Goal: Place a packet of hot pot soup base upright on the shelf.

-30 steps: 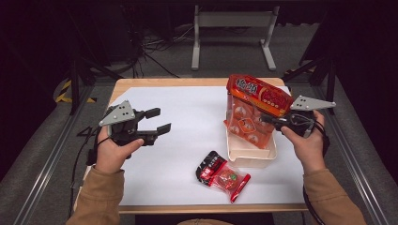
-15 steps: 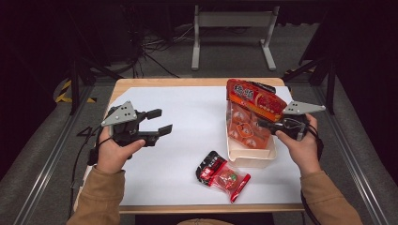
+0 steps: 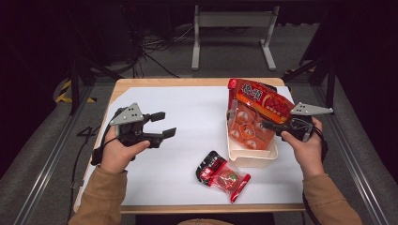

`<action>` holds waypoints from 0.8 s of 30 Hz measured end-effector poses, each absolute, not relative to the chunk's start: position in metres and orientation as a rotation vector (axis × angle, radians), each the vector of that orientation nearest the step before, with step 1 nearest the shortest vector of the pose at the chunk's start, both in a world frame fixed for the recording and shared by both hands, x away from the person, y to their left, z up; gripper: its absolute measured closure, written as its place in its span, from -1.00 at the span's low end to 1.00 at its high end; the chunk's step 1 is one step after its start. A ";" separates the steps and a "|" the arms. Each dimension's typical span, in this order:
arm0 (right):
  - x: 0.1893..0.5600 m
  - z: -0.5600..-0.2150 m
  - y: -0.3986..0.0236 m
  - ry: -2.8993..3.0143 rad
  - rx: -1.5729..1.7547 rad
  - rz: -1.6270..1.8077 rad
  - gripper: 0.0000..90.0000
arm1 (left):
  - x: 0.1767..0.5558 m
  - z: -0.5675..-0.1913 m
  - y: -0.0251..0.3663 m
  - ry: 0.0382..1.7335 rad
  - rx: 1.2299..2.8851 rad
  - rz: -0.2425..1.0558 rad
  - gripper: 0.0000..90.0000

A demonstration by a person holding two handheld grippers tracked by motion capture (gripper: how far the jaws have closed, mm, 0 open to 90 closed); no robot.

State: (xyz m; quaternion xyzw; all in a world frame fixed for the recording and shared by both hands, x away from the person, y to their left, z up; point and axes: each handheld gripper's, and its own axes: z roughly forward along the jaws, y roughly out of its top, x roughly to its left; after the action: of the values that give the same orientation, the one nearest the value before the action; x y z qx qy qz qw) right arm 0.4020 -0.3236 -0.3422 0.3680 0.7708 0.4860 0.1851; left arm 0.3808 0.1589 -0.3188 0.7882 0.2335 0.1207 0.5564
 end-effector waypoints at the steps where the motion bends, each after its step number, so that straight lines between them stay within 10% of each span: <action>1: 0.401 -0.342 -0.324 2.173 1.033 1.359 0.53 | 0.381 -0.320 0.158 0.548 1.863 0.288 -0.32; 13: 0.385 -0.333 -0.342 2.115 1.029 1.408 -0.03 | 0.381 -0.330 0.150 0.539 1.906 0.268 -0.39; 24: 0.361 -0.330 -0.366 2.048 1.037 1.409 -0.15 | 0.380 -0.339 0.141 0.520 1.955 0.245 -0.40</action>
State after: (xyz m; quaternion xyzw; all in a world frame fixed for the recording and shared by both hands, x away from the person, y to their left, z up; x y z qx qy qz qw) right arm 0.3613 -0.3659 -0.3299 0.3753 0.7413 0.5100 0.2224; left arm 0.3801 0.1408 -0.3386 0.8170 0.2172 0.1023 0.5242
